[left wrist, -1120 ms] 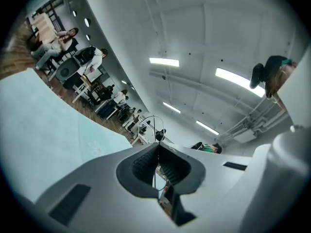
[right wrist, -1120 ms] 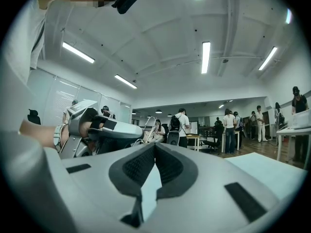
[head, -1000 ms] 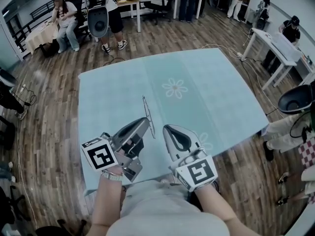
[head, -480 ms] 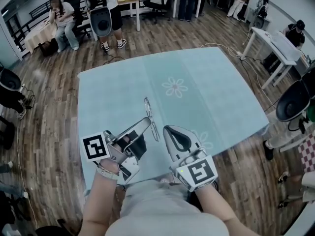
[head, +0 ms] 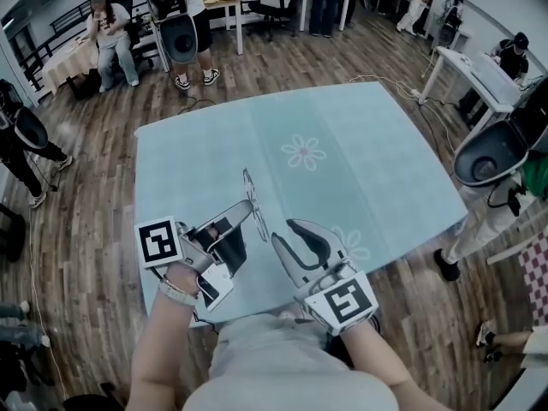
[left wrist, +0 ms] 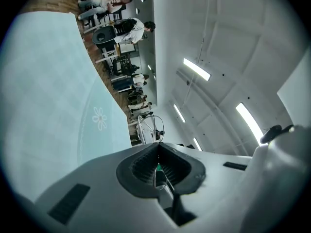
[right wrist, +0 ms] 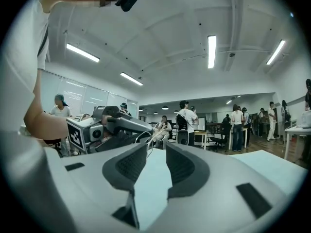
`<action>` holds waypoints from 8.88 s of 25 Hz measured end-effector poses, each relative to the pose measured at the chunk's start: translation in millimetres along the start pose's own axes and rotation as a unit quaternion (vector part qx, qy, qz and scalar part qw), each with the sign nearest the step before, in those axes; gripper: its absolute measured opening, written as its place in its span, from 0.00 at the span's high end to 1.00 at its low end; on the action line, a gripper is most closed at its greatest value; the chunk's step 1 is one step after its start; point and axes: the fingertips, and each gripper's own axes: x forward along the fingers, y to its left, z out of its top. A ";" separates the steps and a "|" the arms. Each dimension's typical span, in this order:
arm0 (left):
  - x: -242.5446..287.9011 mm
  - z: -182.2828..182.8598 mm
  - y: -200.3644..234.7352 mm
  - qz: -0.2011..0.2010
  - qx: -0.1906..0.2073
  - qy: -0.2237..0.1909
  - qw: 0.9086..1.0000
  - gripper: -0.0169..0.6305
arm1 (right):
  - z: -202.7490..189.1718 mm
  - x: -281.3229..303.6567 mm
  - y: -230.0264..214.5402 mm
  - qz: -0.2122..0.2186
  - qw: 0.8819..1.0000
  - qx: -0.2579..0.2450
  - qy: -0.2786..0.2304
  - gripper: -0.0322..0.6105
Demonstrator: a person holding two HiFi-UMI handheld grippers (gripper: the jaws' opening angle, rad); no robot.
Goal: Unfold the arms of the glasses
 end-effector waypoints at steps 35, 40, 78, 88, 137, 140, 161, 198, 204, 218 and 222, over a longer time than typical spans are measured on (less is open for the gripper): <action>-2.5 0.2 -11.8 0.002 -0.009 -0.009 1.000 0.95 | -29.8 3.2 6.3 0.012 0.997 -0.016 0.069 0.91; -3.4 1.2 -9.3 0.005 -0.008 -0.008 1.000 0.95 | -31.9 0.7 -4.8 -0.006 0.997 -0.010 0.075 0.91; -30.4 -45.3 0.7 0.005 -0.037 0.031 0.999 0.95 | -41.2 -20.5 -71.6 -0.109 0.991 0.035 0.074 0.91; -29.2 -40.7 3.0 0.005 -0.045 0.031 0.999 0.95 | -36.1 -7.8 -83.8 -0.087 0.992 0.018 0.086 0.91; -26.5 -50.0 -8.0 -0.009 -0.066 0.026 0.997 0.95 | -49.8 11.6 -42.3 0.043 0.997 -0.053 0.045 0.78; -25.4 -52.1 -11.3 -0.012 -0.066 0.027 0.997 0.95 | -42.0 18.3 -34.7 0.058 0.995 -0.080 0.026 0.79; -24.2 -69.5 -13.3 -0.019 -0.092 0.042 0.995 0.95 | -29.1 51.0 3.7 0.113 0.971 -0.210 -0.030 0.82; -29.8 -50.6 -13.4 -0.013 -0.090 0.018 0.996 0.95 | -23.0 35.5 -25.4 0.071 0.988 -0.123 -0.065 0.89; -30.3 -44.2 -13.2 -0.011 -0.091 0.004 0.996 0.95 | -23.7 24.9 -38.2 0.052 0.992 -0.095 -0.070 0.89; -34.9 -29.6 -10.2 -0.009 -0.080 -0.013 0.997 0.95 | -28.4 9.8 -48.8 0.037 0.993 -0.088 -0.063 0.89; -36.4 -28.9 -9.5 -0.009 -0.078 -0.017 0.997 0.95 | -28.9 2.2 -48.5 0.035 0.993 -0.093 -0.058 0.89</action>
